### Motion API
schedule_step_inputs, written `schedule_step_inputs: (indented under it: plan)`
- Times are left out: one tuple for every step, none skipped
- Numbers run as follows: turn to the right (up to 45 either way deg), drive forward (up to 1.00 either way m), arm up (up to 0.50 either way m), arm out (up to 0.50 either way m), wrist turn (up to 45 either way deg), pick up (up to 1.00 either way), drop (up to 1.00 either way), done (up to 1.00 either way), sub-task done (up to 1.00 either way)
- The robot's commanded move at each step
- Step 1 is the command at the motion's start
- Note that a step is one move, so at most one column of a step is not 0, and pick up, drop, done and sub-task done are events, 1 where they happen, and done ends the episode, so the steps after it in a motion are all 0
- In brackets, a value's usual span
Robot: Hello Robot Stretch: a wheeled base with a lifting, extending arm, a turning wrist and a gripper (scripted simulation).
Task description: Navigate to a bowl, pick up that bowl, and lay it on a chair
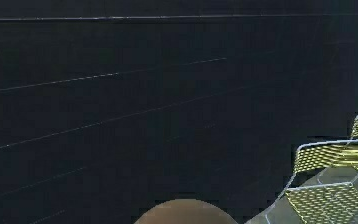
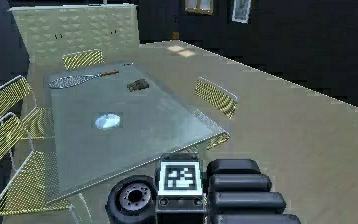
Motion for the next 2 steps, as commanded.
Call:
schedule_step_inputs:
  plan:
    - [3.0,0.00,0.00,0.00,0.0,0.00,0.00,0.00,0.00]
    - [0.0,0.20,0.00,0.00,0.0,0.00,0.00,0.00,0.00]
